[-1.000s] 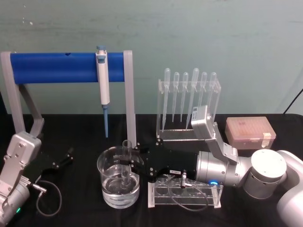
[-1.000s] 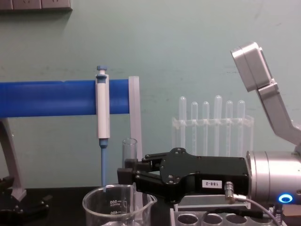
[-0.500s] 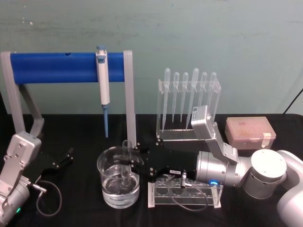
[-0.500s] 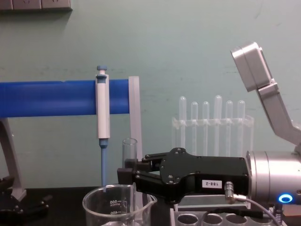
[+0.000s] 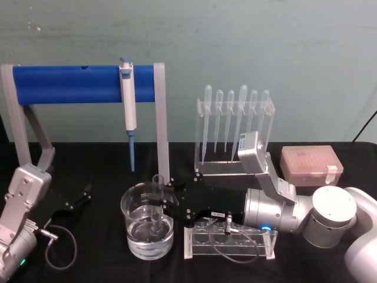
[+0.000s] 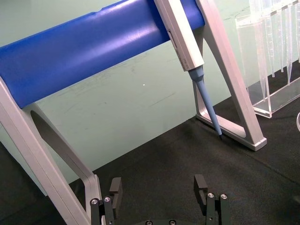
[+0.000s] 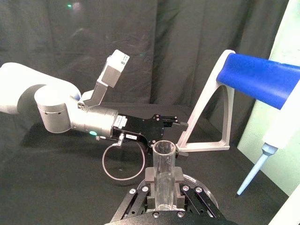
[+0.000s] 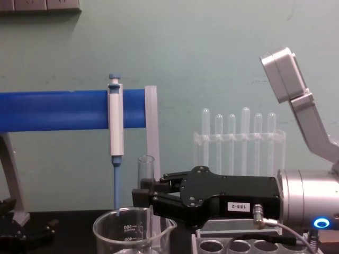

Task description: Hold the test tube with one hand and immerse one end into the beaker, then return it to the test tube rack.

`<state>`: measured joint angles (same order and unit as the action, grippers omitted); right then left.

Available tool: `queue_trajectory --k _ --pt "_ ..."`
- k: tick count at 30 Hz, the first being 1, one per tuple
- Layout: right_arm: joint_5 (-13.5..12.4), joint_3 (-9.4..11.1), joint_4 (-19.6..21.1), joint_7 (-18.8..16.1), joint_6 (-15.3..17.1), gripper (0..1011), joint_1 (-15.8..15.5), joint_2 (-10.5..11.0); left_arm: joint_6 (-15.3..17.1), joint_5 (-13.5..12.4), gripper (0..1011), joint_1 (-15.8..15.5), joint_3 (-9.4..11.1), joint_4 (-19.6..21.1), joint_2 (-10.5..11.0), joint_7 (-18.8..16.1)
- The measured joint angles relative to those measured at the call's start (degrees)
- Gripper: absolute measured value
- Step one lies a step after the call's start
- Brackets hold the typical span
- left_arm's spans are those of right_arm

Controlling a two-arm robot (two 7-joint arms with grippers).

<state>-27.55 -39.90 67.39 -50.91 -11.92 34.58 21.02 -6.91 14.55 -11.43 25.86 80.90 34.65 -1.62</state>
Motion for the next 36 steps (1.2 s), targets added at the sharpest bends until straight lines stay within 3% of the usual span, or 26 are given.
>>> queue_trajectory --k 36 --pt "0.0 0.0 0.0 0.0 0.0 224 0.0 0.0 0.0 0.0 1000 0.0 0.0 0.0 0.0 0.0"
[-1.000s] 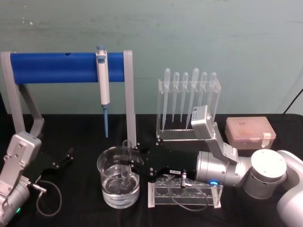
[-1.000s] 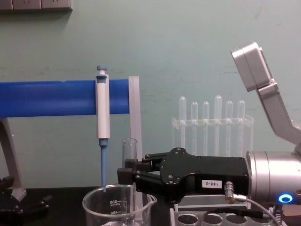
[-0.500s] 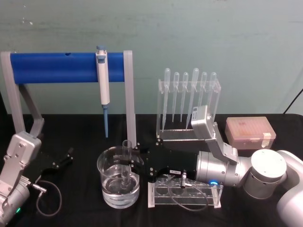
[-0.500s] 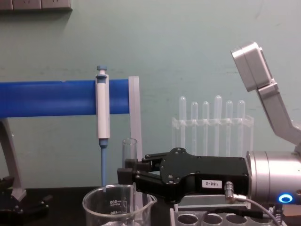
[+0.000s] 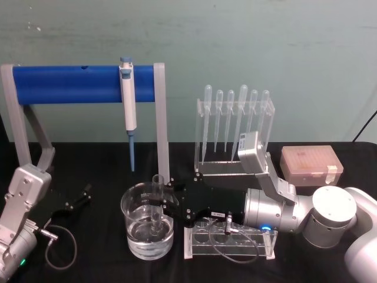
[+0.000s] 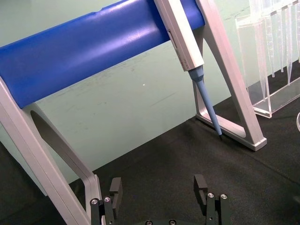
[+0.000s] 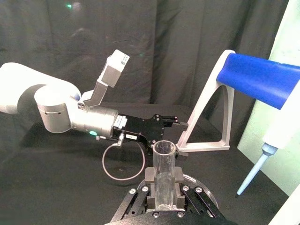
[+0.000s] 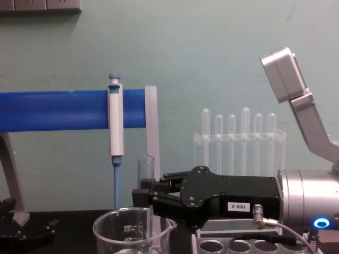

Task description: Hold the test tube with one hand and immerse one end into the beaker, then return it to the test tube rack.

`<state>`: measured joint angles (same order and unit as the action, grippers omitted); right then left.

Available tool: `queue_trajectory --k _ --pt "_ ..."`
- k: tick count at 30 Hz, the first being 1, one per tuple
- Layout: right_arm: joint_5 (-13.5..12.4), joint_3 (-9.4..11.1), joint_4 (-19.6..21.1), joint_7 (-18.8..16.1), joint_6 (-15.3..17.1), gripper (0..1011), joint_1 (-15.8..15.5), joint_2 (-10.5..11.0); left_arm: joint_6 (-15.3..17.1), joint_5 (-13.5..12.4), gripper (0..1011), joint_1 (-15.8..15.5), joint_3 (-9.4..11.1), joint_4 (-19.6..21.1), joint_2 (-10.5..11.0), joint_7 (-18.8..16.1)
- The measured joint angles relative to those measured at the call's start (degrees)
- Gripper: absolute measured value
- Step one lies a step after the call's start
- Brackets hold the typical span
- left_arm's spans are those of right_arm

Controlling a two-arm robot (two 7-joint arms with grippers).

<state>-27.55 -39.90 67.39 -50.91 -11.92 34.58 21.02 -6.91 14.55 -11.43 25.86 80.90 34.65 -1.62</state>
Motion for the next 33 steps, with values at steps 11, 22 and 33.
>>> queue_trajectory --k 11,22,33 --pt "0.0 0.0 0.0 0.0 0.0 224 0.0 0.0 0.0 0.0 1000 0.0 0.0 0.0 0.0 0.0" --pt "-1.2 1.3 1.9 0.0 0.4 224 -0.7 0.7 0.0 0.0 1000 0.0 0.0 0.0 0.0 0.0" --pt "-2.4 2.1 6.6 0.2 3.1 224 -0.2 2.6 0.0 0.0 1000 0.0 0.0 0.0 0.0 0.0"
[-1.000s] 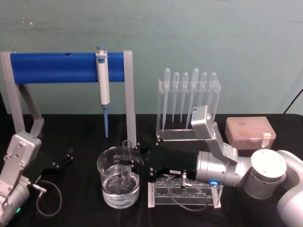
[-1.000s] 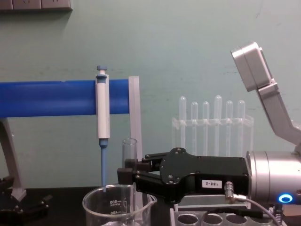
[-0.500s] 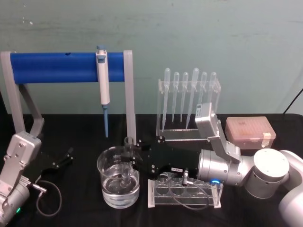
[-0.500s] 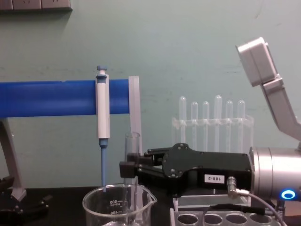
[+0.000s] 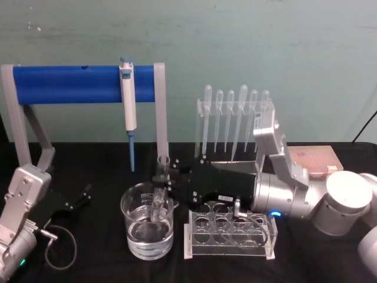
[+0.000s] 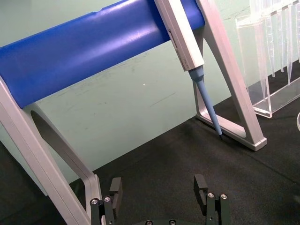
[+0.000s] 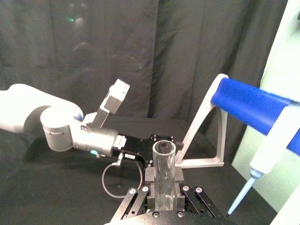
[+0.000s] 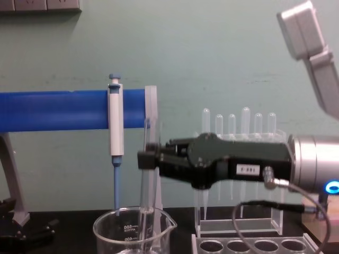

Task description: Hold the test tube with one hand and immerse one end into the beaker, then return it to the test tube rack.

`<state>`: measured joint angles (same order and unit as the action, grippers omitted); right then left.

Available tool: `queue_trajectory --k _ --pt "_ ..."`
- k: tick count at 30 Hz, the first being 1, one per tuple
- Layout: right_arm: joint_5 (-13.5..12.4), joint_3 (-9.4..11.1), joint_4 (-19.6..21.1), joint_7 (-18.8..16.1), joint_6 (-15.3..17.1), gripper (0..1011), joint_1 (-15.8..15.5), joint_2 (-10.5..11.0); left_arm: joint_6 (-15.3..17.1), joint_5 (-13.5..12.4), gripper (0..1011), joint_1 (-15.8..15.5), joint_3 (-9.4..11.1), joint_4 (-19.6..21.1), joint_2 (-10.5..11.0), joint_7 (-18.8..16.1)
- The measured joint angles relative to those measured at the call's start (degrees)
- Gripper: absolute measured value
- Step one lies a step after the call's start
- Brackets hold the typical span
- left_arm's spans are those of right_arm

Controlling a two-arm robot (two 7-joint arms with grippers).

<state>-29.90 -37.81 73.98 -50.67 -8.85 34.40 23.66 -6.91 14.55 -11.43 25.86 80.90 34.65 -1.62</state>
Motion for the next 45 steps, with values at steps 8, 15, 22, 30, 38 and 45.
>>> queue_trajectory --k 8,15,22,30,38,45 --pt "-1.2 0.7 3.3 1.0 2.8 224 0.8 1.6 0.0 0.0 1000 0.0 0.0 0.0 0.0 0.0" --pt "-1.7 1.1 7.0 2.0 4.7 224 1.7 3.6 0.0 0.0 1000 0.0 0.0 0.0 0.0 0.0" --pt "-2.5 2.1 11.1 3.3 5.7 224 1.6 6.2 0.0 0.0 1000 0.0 0.0 0.0 0.0 0.0" --pt "-3.4 4.1 15.8 5.2 6.0 224 -1.1 10.0 0.0 0.0 1000 0.0 0.0 0.0 0.0 0.0" --pt "-4.7 7.3 19.9 7.7 5.8 224 -6.8 14.8 0.0 0.0 1000 0.0 0.0 0.0 0.0 0.0" --pt "-5.5 10.2 22.0 9.2 4.8 224 -11.8 17.8 0.0 0.0 1000 0.0 0.0 0.0 0.0 0.0"
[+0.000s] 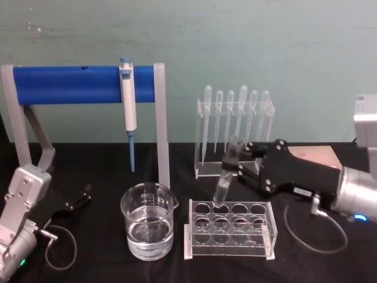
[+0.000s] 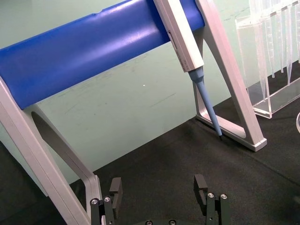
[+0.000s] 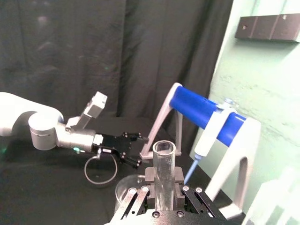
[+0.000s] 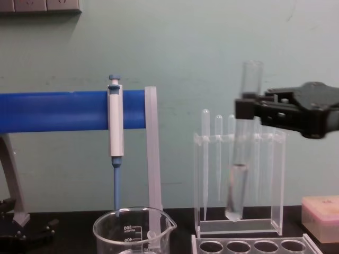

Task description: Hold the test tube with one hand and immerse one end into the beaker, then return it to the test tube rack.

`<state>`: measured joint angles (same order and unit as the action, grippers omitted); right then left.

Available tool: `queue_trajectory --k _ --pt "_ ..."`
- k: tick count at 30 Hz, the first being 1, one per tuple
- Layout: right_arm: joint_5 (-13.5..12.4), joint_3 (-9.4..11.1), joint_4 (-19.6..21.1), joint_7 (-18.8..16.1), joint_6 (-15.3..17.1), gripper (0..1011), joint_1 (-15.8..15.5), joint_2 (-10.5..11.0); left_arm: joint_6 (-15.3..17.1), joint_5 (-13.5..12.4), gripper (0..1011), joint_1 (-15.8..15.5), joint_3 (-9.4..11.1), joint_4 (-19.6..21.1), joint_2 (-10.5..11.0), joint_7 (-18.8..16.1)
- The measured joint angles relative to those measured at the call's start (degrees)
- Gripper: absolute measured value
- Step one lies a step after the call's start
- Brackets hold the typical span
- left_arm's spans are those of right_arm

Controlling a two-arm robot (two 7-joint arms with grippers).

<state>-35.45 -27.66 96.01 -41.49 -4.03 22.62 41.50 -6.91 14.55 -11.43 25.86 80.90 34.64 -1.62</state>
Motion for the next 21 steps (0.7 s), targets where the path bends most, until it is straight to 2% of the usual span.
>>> queue_trajectory --k 8,21 --pt "-0.1 1.7 -0.1 0.3 -1.1 224 -2.8 0.6 0.0 0.0 1000 0.0 0.0 0.0 0.0 0.0" --pt "0.9 1.9 -3.3 -0.1 -2.2 224 -3.8 -1.5 0.0 0.0 1000 0.0 0.0 0.0 0.0 0.0"
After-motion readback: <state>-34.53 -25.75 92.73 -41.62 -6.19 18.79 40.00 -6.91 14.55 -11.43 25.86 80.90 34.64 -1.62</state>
